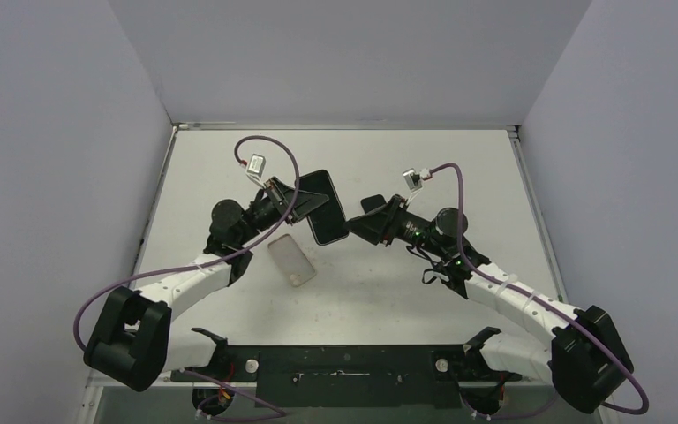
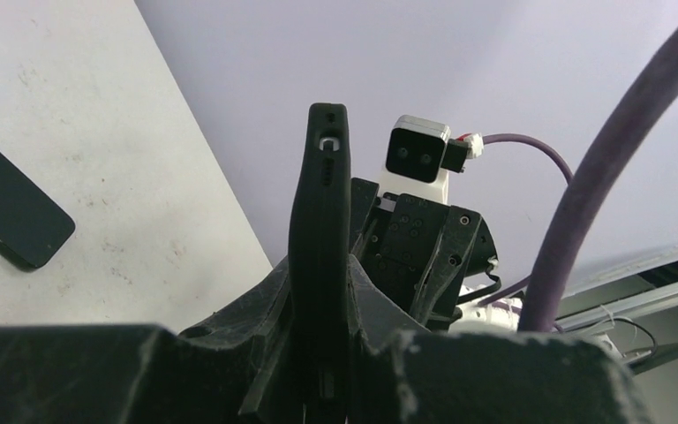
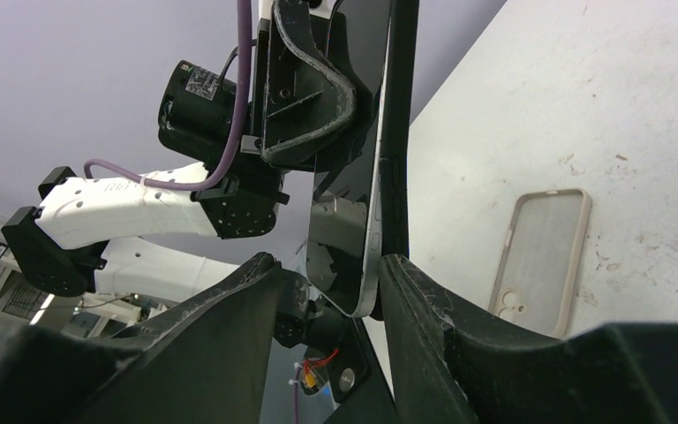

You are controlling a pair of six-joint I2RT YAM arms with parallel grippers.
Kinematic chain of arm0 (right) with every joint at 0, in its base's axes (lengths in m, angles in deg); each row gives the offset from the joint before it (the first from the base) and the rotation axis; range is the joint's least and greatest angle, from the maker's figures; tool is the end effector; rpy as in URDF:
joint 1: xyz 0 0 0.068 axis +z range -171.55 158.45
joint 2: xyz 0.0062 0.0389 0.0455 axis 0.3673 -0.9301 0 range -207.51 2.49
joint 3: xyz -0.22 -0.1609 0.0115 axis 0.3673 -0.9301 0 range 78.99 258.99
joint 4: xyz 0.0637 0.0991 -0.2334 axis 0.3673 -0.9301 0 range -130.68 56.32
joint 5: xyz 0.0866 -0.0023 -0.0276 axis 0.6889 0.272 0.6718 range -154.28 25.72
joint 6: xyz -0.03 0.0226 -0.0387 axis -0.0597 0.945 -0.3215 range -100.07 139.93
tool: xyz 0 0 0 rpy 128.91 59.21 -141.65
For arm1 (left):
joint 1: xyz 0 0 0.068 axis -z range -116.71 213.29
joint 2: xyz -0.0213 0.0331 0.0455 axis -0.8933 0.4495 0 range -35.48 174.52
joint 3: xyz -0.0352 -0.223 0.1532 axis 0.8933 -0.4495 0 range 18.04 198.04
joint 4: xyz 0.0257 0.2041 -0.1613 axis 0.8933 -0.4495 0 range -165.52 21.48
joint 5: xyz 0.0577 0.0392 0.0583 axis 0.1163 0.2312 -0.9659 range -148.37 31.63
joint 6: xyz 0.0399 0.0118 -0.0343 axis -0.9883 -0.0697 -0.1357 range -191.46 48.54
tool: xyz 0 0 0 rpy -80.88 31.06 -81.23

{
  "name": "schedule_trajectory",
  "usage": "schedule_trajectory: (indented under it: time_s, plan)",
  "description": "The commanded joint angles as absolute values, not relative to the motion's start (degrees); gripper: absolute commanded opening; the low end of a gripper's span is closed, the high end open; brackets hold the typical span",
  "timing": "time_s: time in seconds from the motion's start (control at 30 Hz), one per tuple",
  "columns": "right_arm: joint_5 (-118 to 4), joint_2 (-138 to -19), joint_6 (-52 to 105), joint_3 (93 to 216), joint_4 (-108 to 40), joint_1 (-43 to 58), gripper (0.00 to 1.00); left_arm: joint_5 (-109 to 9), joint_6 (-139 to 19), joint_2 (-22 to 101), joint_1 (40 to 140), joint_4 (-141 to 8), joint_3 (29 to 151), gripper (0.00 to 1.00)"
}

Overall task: Take the phone out of the phone case
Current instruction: Remove the phone case from the phone.

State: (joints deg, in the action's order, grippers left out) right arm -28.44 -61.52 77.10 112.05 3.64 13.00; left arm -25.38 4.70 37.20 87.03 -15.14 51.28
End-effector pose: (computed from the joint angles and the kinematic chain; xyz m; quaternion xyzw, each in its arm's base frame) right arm 0.1922 0.1575 0.2877 -0.1004 0.6670 0.6518 0.3467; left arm 0.2387 -0.1263 0.2813 -0.0603 0.6287 -0.6908 0.3520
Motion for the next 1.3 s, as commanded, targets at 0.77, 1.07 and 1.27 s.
schedule_trajectory:
  time_s: [0.77,1.07,1.27]
  plan:
    - [-27.8,-57.9,75.6,116.8,-11.7,15.2,0.47,-50.6,3.5,31.4,93.1,-10.6,47.4,0.00]
    - [-27.9,-57.1,78.9,115.9,-6.3,15.1,0.47,-50.0,3.4,34.0,94.2,-6.0,47.0,0.00]
    - [-30.4,-56.2,80.1,115.5,-6.0,14.8,0.47,-49.7,3.1,33.6,94.2,-5.9,46.6,0.00]
